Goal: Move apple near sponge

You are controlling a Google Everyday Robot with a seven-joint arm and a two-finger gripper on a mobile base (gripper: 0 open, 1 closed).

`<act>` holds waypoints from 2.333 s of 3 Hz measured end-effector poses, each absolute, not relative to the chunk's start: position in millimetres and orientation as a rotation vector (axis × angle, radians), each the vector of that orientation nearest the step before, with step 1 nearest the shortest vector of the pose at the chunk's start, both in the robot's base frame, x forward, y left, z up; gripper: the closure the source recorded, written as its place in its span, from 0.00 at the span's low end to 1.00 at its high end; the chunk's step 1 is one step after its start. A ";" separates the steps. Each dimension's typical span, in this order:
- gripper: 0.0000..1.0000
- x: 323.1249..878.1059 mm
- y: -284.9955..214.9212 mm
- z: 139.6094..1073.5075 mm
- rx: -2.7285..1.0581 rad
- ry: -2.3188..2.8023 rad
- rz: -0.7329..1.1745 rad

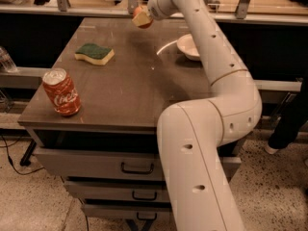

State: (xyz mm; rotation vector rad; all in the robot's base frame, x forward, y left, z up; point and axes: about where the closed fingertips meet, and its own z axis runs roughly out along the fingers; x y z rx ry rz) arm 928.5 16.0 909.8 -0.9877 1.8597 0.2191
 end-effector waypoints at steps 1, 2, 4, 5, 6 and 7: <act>1.00 898.0 9.9 947.6 -1.101 1.781 0.233; 1.00 852.4 12.1 965.4 -1.244 1.739 0.306; 1.00 840.7 17.1 963.4 -1.286 1.738 0.325; 1.00 838.1 18.1 951.2 -1.306 1.750 0.340; 1.00 830.5 7.6 944.7 -1.328 1.759 0.327; 1.00 808.8 -6.0 931.8 -1.379 1.776 0.294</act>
Offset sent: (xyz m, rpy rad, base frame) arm -0.1879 -0.0049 0.0585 -0.0911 0.0308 0.4168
